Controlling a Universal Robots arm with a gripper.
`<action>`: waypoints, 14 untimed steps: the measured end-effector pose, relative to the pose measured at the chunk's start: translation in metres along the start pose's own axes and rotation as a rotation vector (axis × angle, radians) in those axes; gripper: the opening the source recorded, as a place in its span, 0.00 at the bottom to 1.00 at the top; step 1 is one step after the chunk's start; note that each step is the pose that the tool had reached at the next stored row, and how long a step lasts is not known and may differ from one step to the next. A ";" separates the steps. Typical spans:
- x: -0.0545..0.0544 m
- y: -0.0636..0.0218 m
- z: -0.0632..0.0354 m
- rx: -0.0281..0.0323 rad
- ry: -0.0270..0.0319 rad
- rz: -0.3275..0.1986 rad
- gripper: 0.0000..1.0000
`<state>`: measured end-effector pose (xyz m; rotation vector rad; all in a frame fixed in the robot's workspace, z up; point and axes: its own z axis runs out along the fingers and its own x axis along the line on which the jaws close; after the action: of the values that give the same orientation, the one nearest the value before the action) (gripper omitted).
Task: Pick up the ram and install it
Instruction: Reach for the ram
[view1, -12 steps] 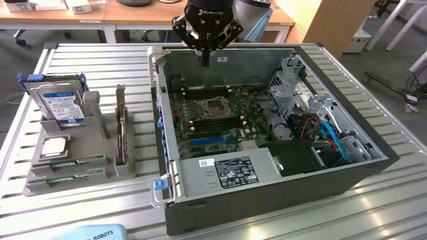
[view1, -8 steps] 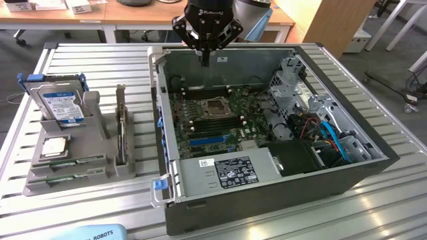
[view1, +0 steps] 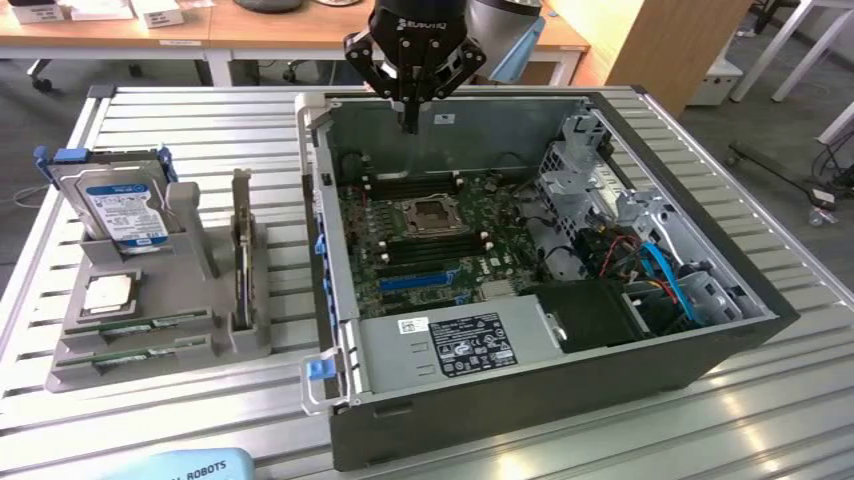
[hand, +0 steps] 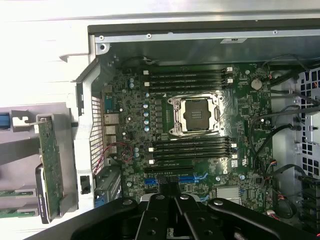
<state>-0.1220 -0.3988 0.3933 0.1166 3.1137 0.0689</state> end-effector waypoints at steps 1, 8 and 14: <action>0.000 0.0000 0.0001 -0.0001 -0.0002 0.000 0.10; 0.011 -0.0008 -0.0003 0.0000 0.0000 0.000 0.10; 0.023 -0.0018 -0.0006 0.0000 -0.0001 0.000 0.10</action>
<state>-0.1454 -0.3989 0.3932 0.1167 3.1136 0.0689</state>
